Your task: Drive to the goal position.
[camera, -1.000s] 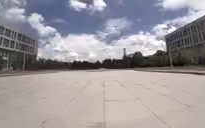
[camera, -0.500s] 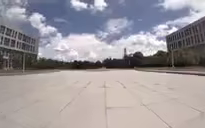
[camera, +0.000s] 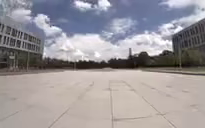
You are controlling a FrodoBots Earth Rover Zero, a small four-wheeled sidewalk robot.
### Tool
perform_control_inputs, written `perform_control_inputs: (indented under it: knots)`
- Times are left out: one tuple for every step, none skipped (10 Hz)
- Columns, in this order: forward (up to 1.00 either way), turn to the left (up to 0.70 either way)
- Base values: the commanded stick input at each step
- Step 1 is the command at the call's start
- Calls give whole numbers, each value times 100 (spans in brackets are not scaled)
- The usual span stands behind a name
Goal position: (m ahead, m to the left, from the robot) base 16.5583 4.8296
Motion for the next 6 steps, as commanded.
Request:
perform_control_inputs:
  knots:
    - [70,13]
    - [70,10]
    - [70,12]
    - [70,0]
    - [70,2]
    - [70,-5]
